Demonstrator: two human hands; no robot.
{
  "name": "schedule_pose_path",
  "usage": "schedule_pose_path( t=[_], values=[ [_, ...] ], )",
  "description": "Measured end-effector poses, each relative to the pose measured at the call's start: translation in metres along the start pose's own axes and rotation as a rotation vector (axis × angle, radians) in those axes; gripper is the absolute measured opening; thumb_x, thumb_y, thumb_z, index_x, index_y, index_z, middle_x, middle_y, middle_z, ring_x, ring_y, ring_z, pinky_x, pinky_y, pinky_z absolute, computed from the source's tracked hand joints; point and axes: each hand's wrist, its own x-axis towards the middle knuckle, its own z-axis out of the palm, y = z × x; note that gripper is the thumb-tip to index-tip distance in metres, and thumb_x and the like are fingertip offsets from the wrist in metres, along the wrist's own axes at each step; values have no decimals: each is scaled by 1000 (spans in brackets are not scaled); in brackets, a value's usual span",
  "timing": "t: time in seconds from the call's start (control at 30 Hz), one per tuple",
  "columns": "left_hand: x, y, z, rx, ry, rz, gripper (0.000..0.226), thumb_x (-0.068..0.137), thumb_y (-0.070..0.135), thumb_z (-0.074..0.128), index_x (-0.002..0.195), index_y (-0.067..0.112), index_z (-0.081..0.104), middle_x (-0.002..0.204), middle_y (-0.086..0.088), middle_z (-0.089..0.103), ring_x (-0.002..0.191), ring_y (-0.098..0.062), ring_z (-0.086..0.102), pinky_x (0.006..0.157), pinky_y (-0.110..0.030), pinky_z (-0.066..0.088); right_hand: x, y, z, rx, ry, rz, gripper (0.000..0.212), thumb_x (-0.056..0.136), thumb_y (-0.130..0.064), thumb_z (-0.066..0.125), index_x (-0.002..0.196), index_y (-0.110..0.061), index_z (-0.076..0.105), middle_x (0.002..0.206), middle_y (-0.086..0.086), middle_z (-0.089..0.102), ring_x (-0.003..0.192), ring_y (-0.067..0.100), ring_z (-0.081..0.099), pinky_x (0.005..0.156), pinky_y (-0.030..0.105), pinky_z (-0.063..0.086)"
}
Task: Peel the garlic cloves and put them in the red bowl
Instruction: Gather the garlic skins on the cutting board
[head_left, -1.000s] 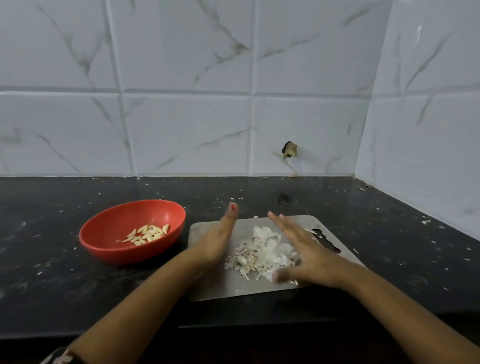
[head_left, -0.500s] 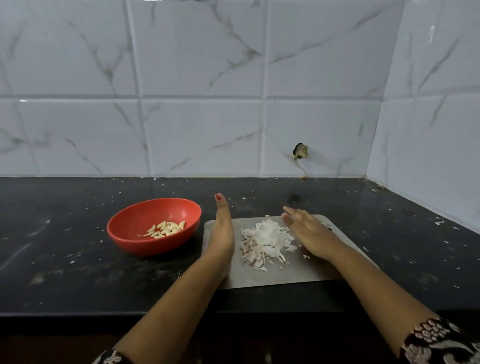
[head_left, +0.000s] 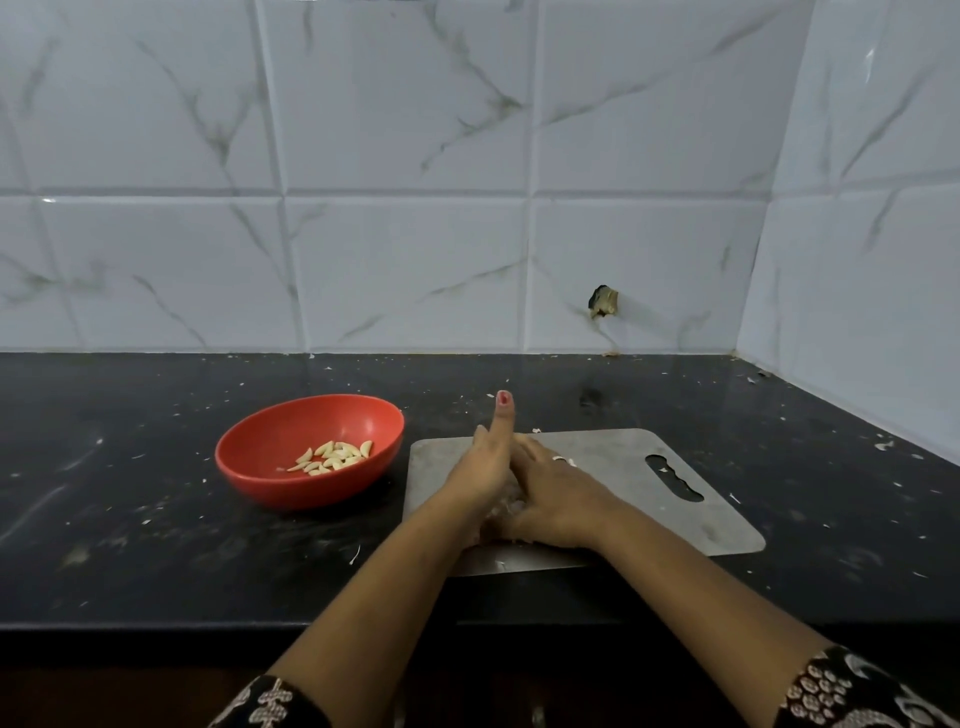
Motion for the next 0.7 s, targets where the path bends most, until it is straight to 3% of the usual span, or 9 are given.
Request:
schedule_pose_path(
  t=[0.07,0.13,0.2,0.27,0.33,0.5,0.63,0.7],
  values=[
    [-40,25,-5,-6,-9,-5,142,37,105,24,146,15,38,149,-8,42,135,-28,41,114,-44,31,1,-4,-1,4,50,-25,82,78,-56,66,147,-33,28,149,-7,36,134,17,39,109,39,38],
    [-52,33,-7,29,-5,34,98,77,83,31,139,9,47,144,-11,48,131,-25,47,109,-32,35,2,-8,-2,-20,86,-32,63,87,-47,61,141,-28,38,141,-2,44,130,19,40,107,36,37],
    [-48,30,-9,65,2,44,75,94,64,31,129,2,56,134,-13,56,124,-23,53,98,-28,40,5,-10,-2,-77,97,-25,49,91,-44,56,134,-24,43,132,2,48,125,21,40,103,35,37],
    [-44,29,-7,94,-28,39,74,95,63,28,127,3,58,132,-14,57,123,-24,53,95,-28,39,5,-12,-2,-89,82,-35,44,93,-42,53,130,-21,46,125,4,48,119,23,43,99,38,40],
    [-40,26,-4,87,-18,33,73,95,64,28,132,6,53,135,-12,55,125,-24,50,101,-29,37,4,-13,-2,-82,76,-70,37,94,-38,51,127,-21,49,124,5,52,112,28,52,92,41,45],
    [-34,16,-1,-33,55,64,81,91,67,33,147,9,35,153,-7,34,140,-22,33,116,-36,26,3,-20,-5,-348,87,-88,33,97,-26,49,129,-20,53,122,5,64,100,28,64,85,40,52],
    [-35,15,-2,-63,62,61,63,98,56,35,137,9,47,141,-7,47,129,-22,43,94,-27,32,9,-23,-7,-498,-24,-94,26,95,-13,51,118,-12,62,116,10,66,100,30,64,90,41,52],
    [-34,13,-1,-68,67,64,60,98,55,35,136,11,49,139,-8,50,127,-23,45,93,-28,33,10,-23,-8,-461,-40,-98,25,93,-8,52,116,-11,63,111,11,68,99,29,64,89,38,51]
  ],
)
